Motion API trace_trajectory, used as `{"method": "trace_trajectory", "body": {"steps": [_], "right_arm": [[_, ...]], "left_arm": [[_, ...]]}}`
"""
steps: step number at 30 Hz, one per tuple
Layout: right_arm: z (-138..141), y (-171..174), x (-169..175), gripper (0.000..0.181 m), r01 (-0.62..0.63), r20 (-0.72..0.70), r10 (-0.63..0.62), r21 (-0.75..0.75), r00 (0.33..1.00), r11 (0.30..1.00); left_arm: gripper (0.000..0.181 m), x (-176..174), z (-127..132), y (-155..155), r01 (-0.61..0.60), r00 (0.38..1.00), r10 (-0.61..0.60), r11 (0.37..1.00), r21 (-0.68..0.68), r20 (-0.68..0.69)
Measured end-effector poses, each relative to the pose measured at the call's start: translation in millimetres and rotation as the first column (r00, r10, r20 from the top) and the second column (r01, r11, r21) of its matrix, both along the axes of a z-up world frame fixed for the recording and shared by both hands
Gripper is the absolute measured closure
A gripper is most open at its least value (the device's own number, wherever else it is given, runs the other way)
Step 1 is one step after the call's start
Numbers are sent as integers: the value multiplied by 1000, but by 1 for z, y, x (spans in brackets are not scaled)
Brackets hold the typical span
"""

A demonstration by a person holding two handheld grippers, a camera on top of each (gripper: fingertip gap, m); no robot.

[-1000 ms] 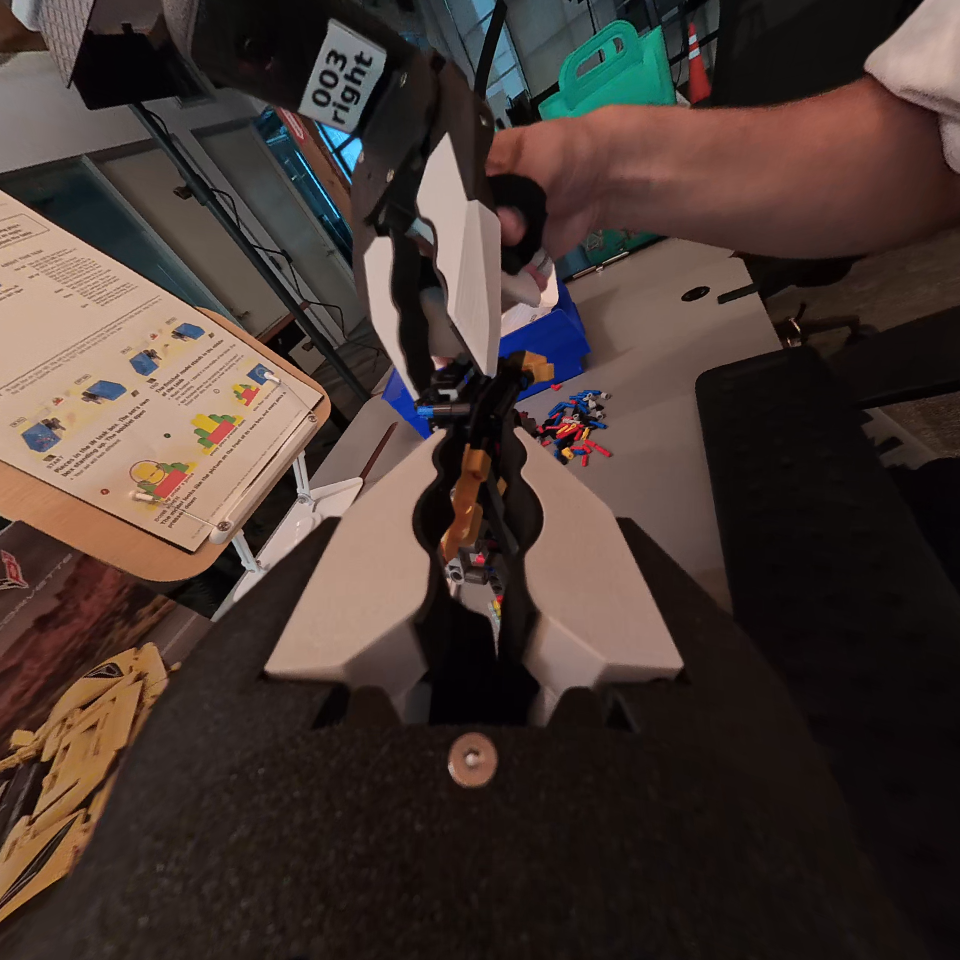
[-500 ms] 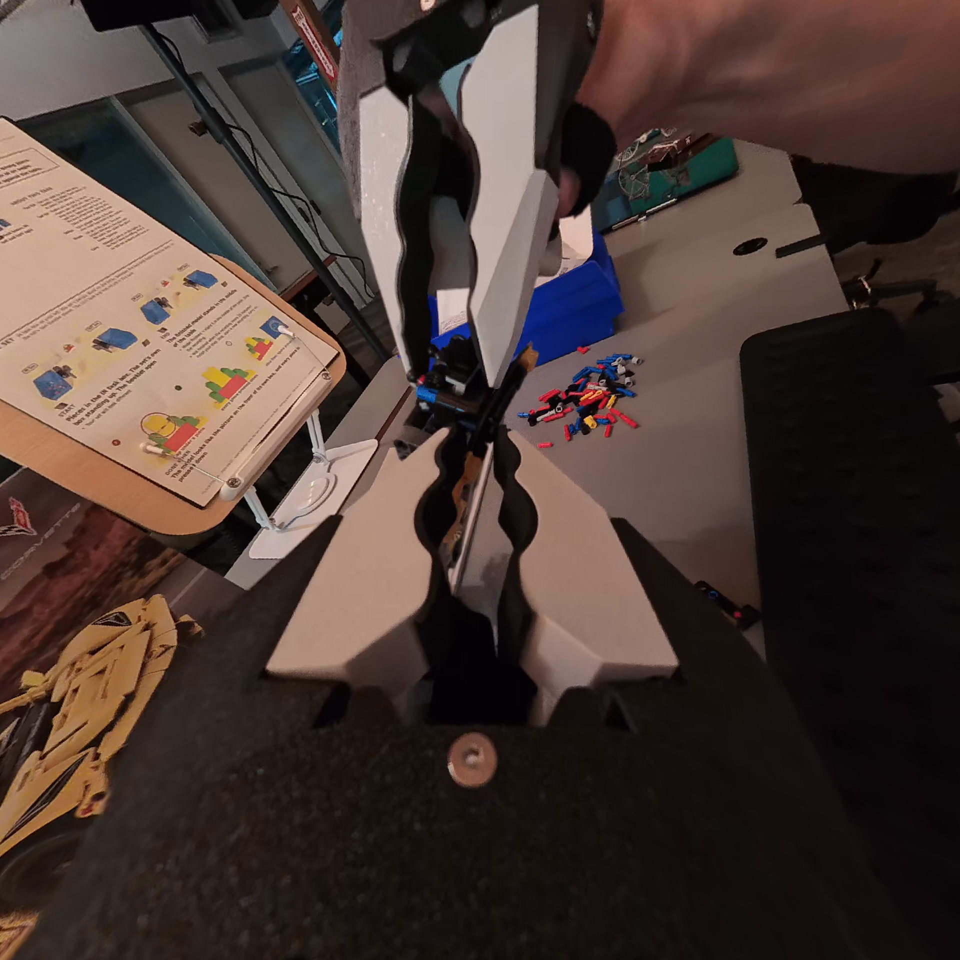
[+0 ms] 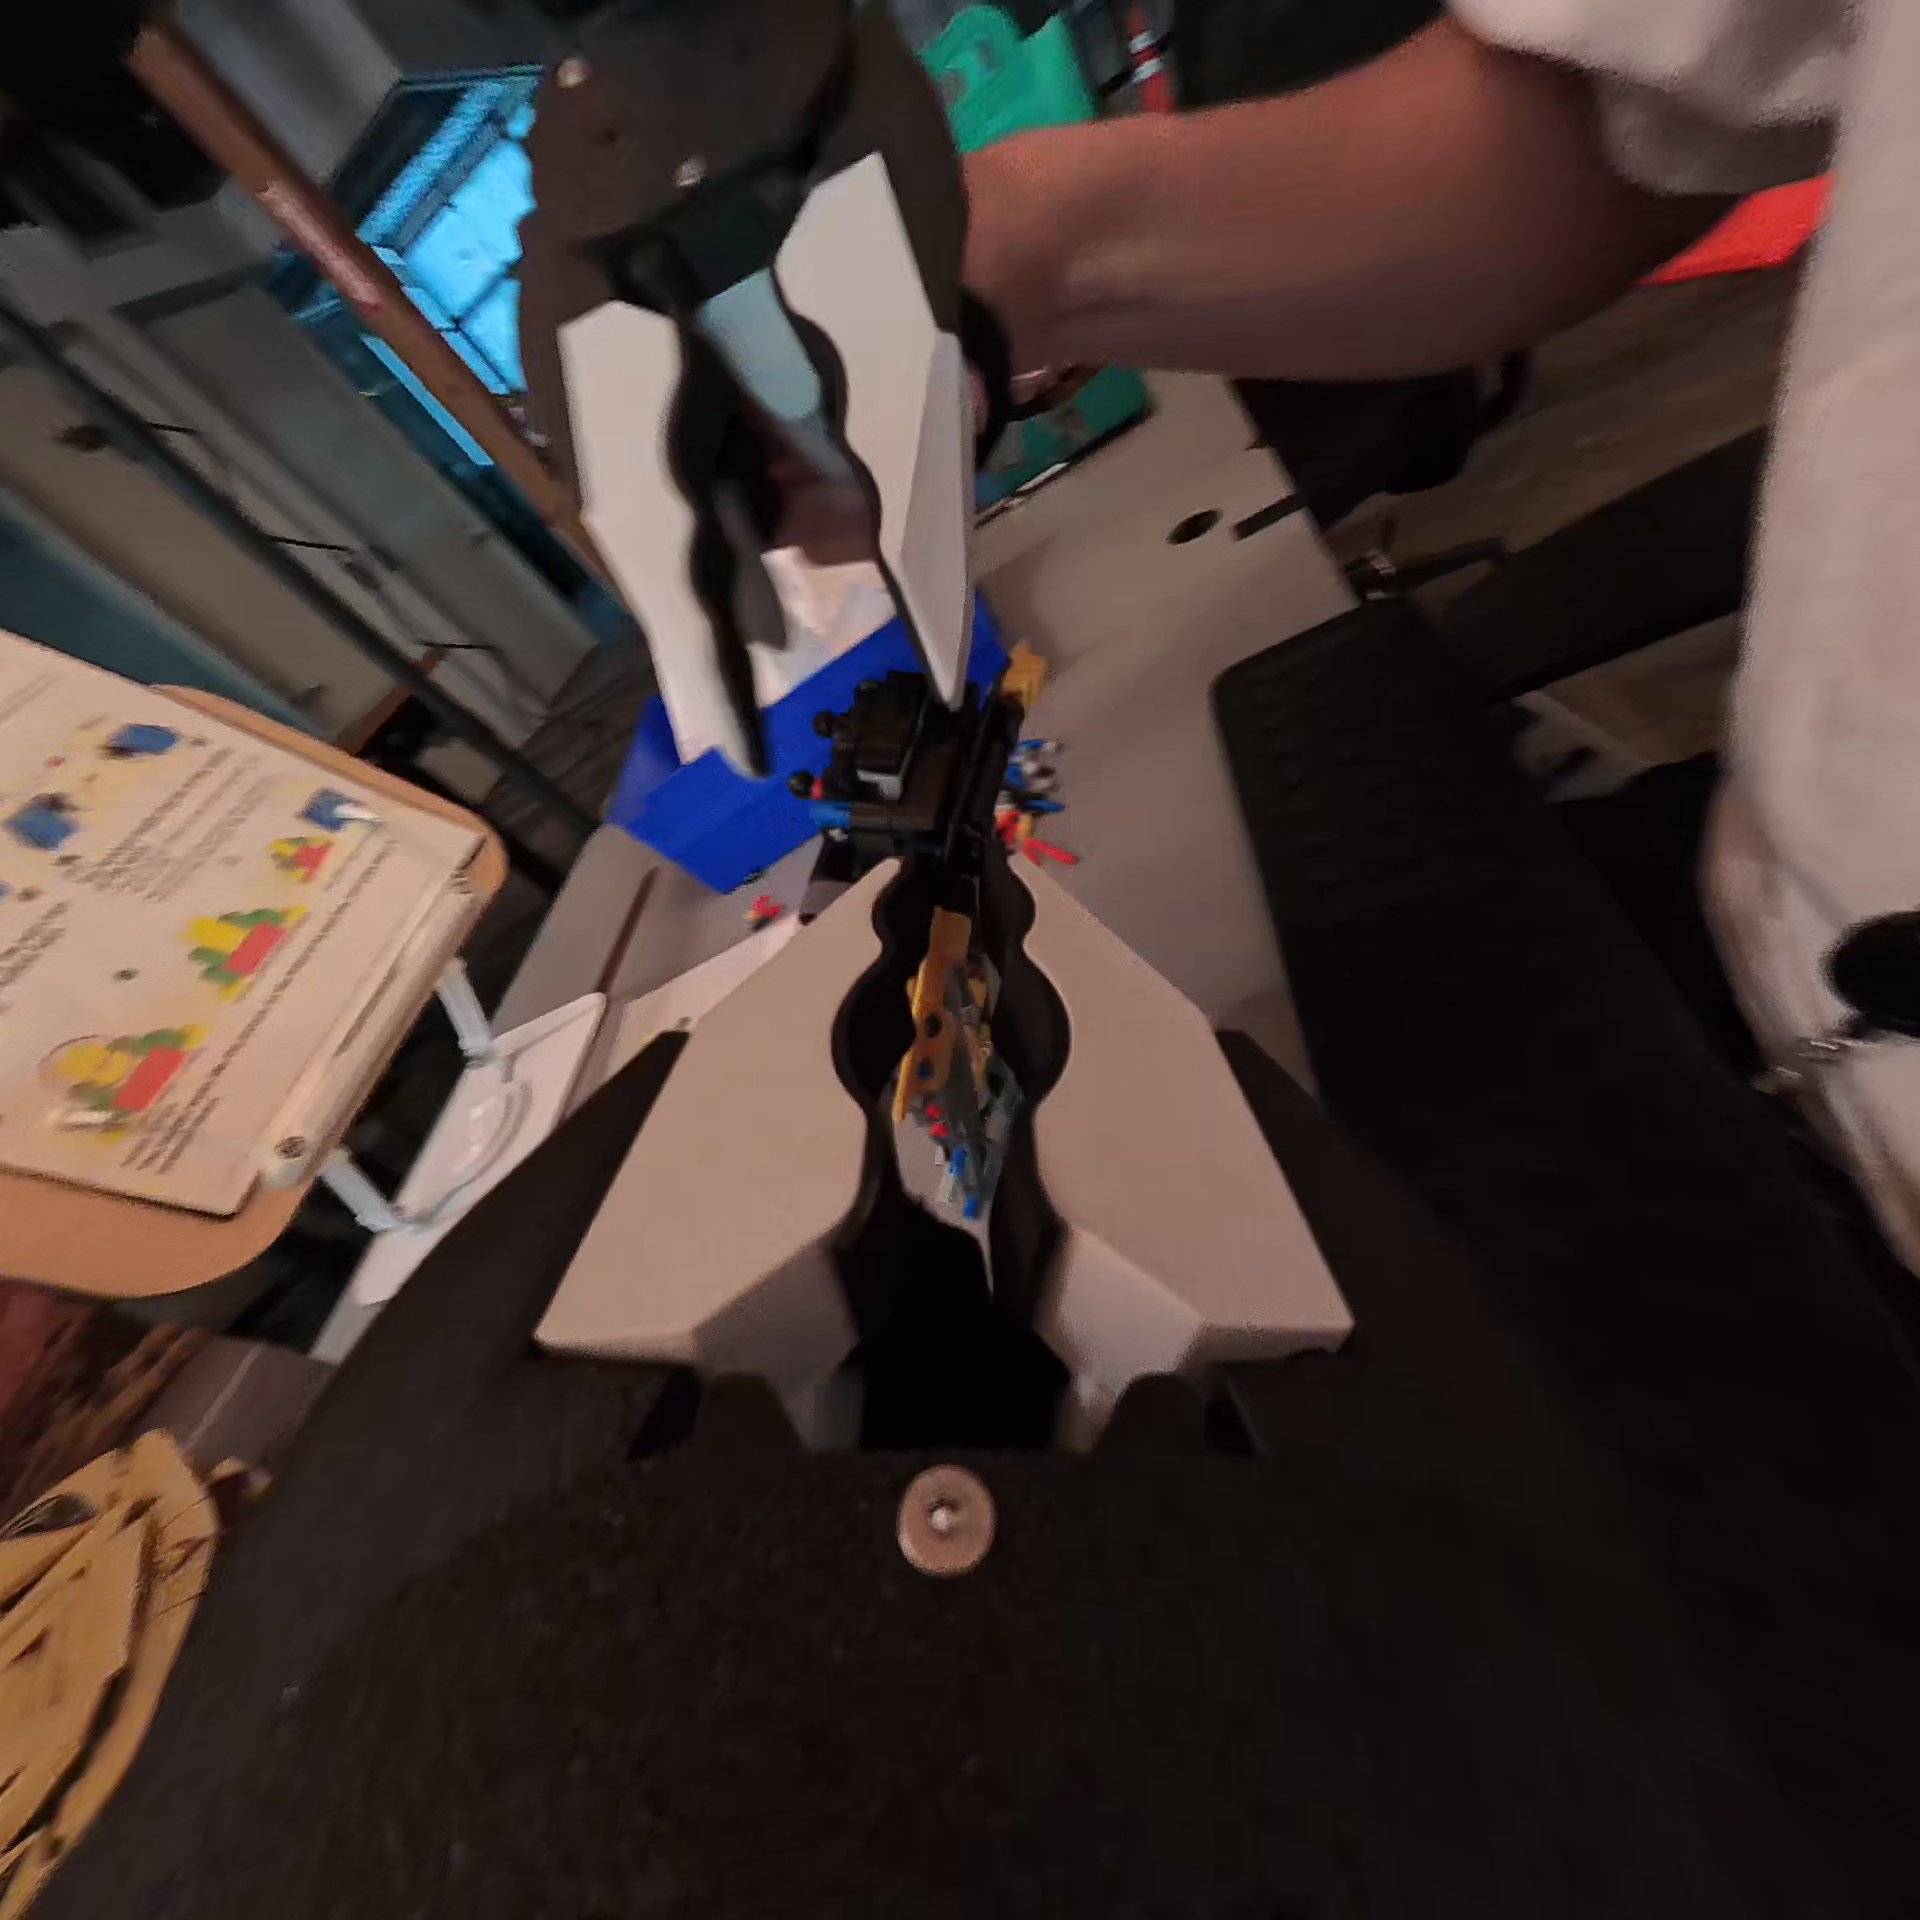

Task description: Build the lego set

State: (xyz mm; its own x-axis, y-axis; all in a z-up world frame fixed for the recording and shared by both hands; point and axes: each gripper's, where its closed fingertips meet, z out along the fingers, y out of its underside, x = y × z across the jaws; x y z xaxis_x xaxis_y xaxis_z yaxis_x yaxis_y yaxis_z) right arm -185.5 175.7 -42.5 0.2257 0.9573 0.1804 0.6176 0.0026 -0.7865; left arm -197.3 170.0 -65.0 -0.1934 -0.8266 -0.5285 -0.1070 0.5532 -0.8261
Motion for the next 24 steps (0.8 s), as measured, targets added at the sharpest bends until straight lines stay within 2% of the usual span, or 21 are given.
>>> {"method": "trace_trajectory", "body": {"steps": [1, 2, 3, 4, 6, 8, 10, 12, 15, 17, 21, 24], "right_arm": [[4, 0, -2, 139, -82, -23, 83, 45, 996, 996], [8, -4, -6, 144, -181, -59, 184, 62, 981, 982], [12, -12, -11, 150, -281, -113, 282, 25, 953, 959], [16, -17, -17, 147, -368, -172, 356, -40, 919, 929], [13, -19, -23, 133, -510, -255, 462, -167, 849, 844], [2, -23, -31, 127, -621, -311, 543, -279, 780, 732], [-5, -23, -46, 129, -691, -365, 591, -282, 719, 666], [-8, -17, -56, 139, -720, -375, 620, -257, 689, 644], [-6, -7, -61, 139, -721, -391, 619, -212, 681, 660], [-6, -4, -62, 130, -716, -395, 619, -170, 679, 676], [-7, -3, -62, 140, -732, -375, 648, -144, 663, 665], [-1, 13, -57, 141, -664, -374, 579, -154, 725, 732]], "left_arm": [[174, -5, 1, -3, 36, 999, -36, 999, -18, -14], [175, -10, 2, -5, 71, 997, -72, 997, -33, -22], [174, -17, 0, -10, 127, 991, -130, 990, -58, -44], [174, -23, -1, -13, 170, 983, -174, 982, -80, -53], [174, -32, 1, -15, 240, 968, -247, 962, -127, -45], [174, -39, 4, -11, 287, 954, -298, 940, -184, -37], [174, -45, 5, -6, 330, 936, -349, 913, -239, -40], [174, -49, 5, -2, 364, 922, -386, 890, -274, -33], [174, -55, 9, 8, 386, 912, -410, 864, -322, -7], [174, -59, 9, 14, 396, 906, -422, 852, -343, -3], [175, -57, 10, 12, 458, 872, -490, 803, -382, 15], [172, -51, 18, 27, 382, 914, -402, 814, -437, 49]]}}
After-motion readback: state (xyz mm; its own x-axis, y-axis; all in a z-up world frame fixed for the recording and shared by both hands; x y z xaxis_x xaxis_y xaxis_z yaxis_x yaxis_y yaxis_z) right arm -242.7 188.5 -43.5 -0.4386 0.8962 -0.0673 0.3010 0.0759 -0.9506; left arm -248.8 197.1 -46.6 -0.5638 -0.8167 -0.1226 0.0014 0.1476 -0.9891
